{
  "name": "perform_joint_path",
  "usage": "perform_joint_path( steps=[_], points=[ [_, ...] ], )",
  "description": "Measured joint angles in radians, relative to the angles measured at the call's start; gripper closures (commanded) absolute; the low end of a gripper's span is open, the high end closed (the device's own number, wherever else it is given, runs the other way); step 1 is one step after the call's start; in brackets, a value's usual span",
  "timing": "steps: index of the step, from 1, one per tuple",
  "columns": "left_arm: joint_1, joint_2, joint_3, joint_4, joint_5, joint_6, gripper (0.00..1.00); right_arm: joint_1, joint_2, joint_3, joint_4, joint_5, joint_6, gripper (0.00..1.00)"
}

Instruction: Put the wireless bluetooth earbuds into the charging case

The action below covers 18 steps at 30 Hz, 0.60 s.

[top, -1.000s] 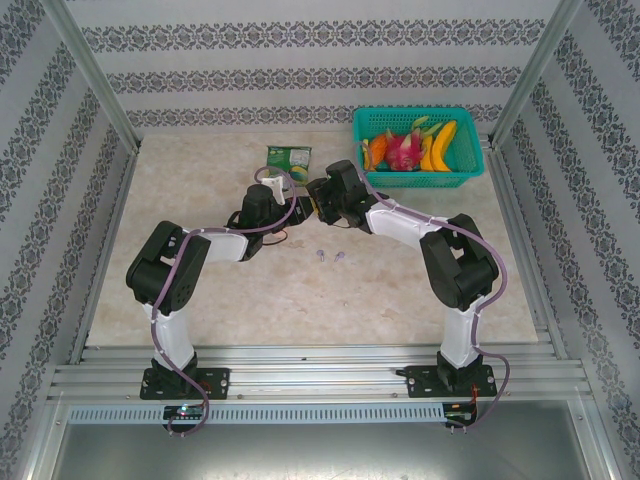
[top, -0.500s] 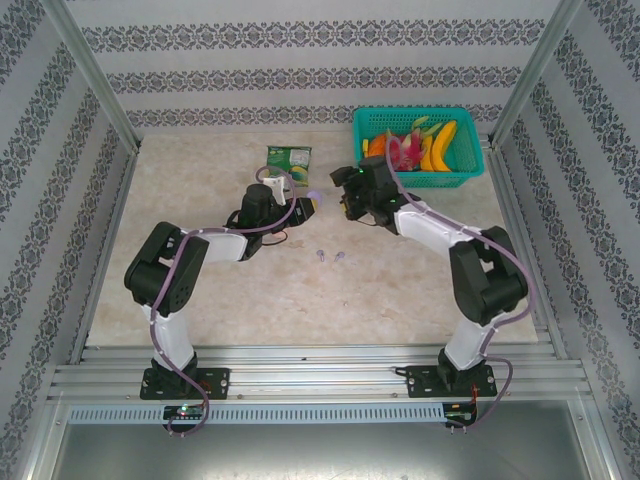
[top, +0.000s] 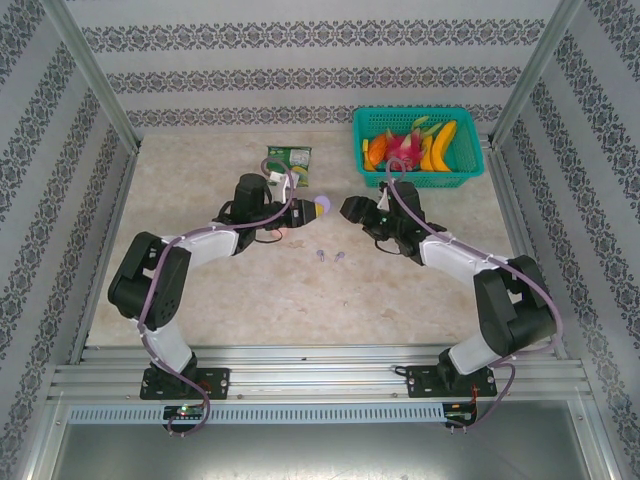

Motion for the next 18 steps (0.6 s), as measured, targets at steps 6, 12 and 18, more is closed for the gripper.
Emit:
perform_joint_path(
  steps=[6,12,18],
  points=[
    [0.004,-0.016,0.013,-0.047,0.037,0.019,0.88,0.000,-0.004,-0.010,0.090,-0.081,-0.066,0.31],
    [0.004,-0.016,0.013,-0.074,0.039,0.026,0.88,0.011,0.027,-0.010,0.158,-0.120,-0.068,0.33],
    [0.004,-0.016,0.018,-0.090,0.040,0.030,0.88,0.029,0.056,-0.009,0.167,-0.132,-0.068,0.35]
  ],
)
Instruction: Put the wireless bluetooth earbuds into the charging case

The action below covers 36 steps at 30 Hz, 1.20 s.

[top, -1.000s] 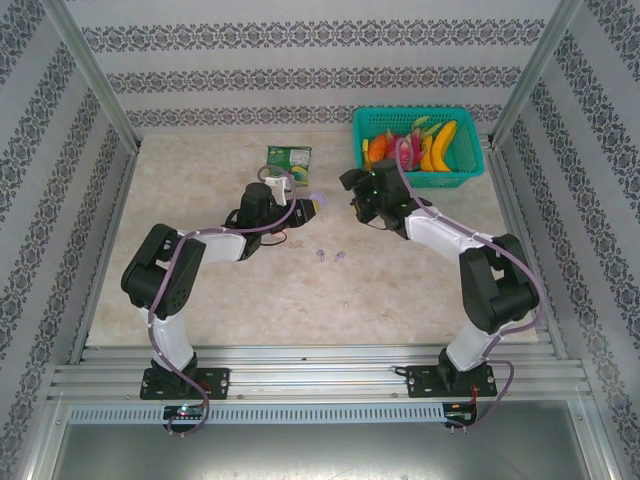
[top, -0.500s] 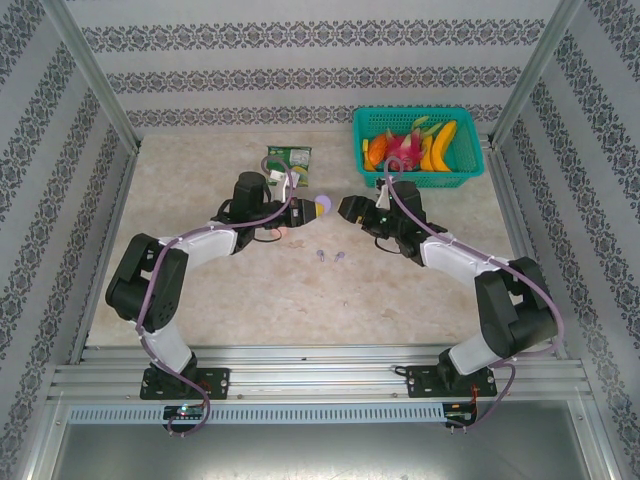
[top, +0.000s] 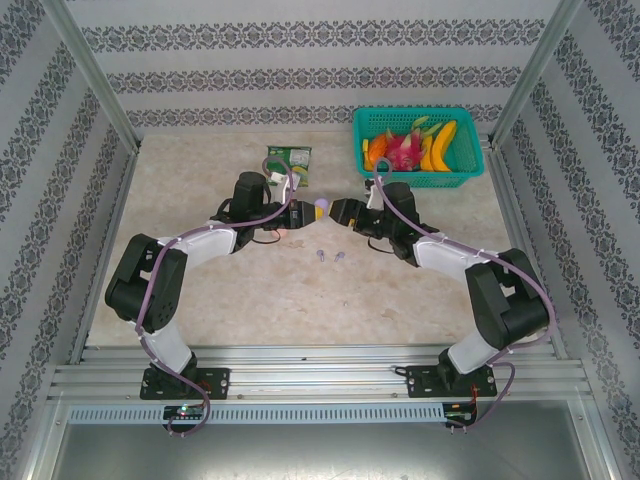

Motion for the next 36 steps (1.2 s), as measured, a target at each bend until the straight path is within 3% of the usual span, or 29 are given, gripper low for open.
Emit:
perform_joint_path(
  steps=[19,26,36],
  points=[
    [0.007,-0.026,0.016,-0.021,0.031,0.003,0.90,-0.029,0.143,0.004,0.106,-0.007,0.089,0.40],
    [0.007,-0.052,0.013,-0.020,0.046,0.003,0.90,-0.051,0.101,-0.035,0.160,-0.027,0.122,0.39],
    [0.007,-0.053,0.006,-0.009,0.082,-0.002,0.90,-0.080,0.031,-0.089,0.267,-0.163,0.134,0.41]
  ],
)
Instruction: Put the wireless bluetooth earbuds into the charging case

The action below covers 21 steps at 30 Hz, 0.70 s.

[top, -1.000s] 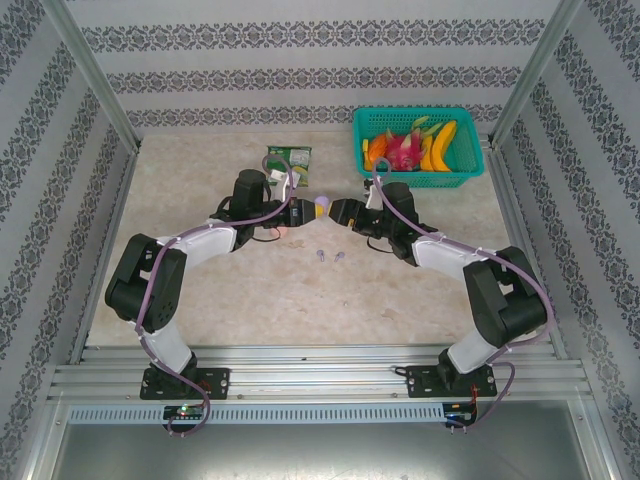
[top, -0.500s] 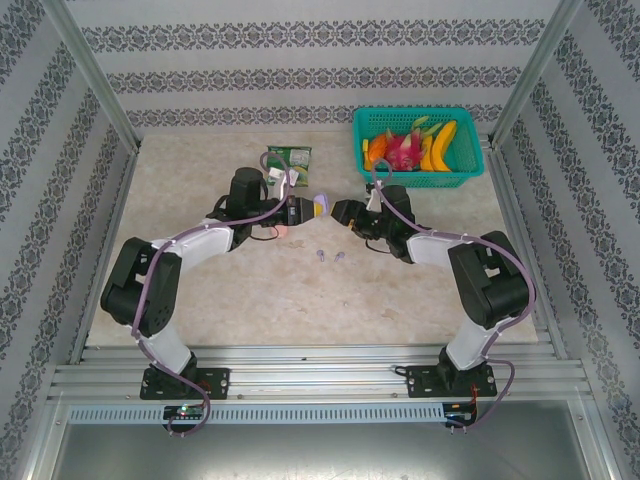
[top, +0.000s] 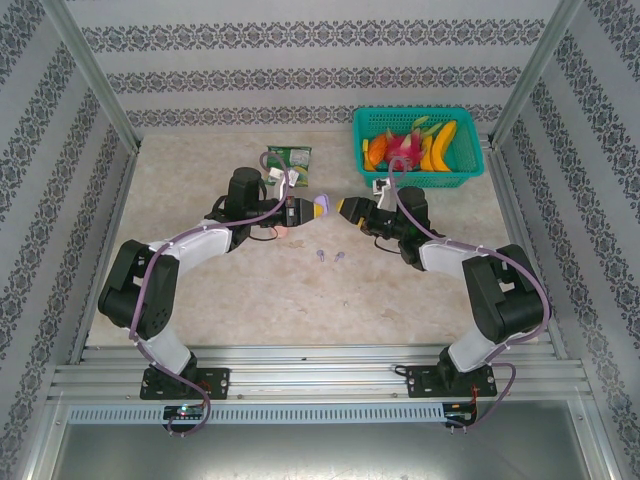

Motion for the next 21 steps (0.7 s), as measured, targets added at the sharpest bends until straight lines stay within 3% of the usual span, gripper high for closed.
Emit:
perform_joint_path(
  steps=[21],
  points=[
    [-0.001,0.000,0.000,0.038,0.025,-0.027,0.90,0.035,0.048,0.041,0.038,-0.034,0.029,0.52]
  ],
)
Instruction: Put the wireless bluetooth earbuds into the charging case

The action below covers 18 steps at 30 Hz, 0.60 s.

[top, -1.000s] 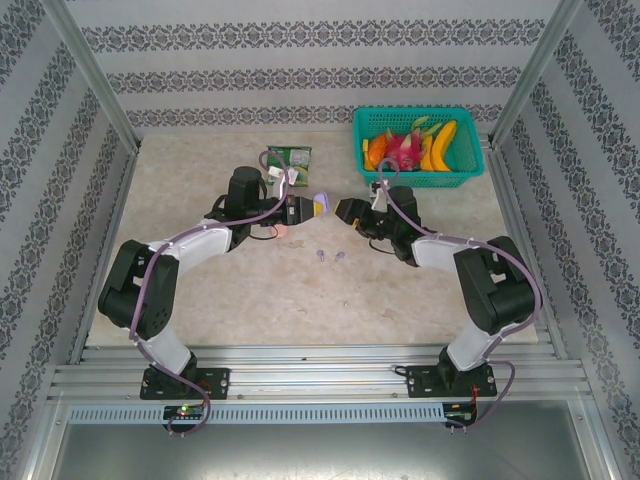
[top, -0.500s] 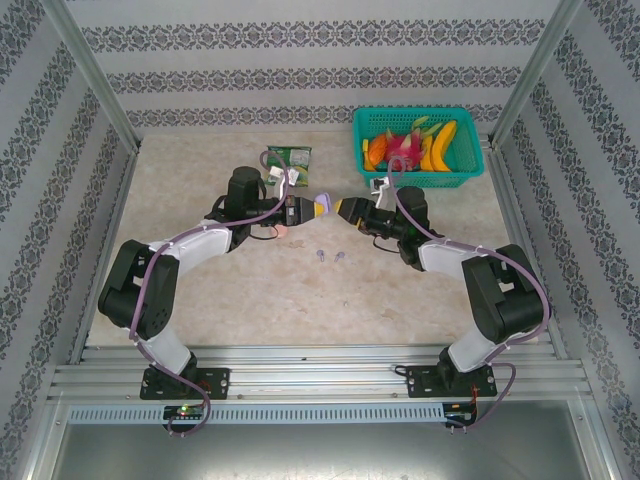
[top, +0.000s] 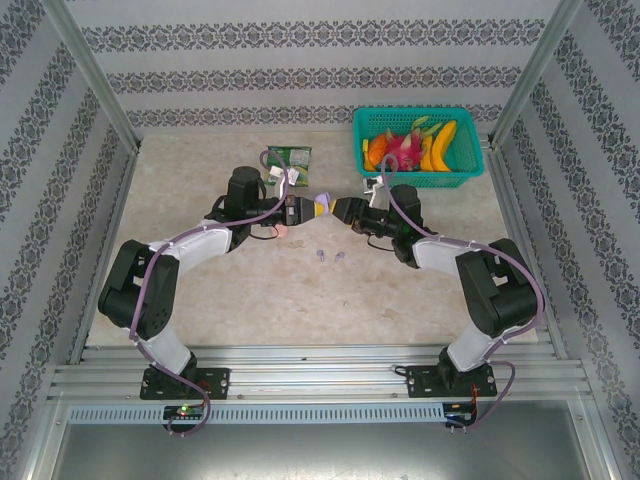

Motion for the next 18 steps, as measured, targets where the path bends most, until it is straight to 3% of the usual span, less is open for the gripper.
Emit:
perform_joint_path(
  steps=[18],
  points=[
    [0.000,0.000,0.000,0.004,-0.015,-0.006,0.90,0.006,0.026,0.029,0.050,-0.031,0.031,0.89]
  ],
)
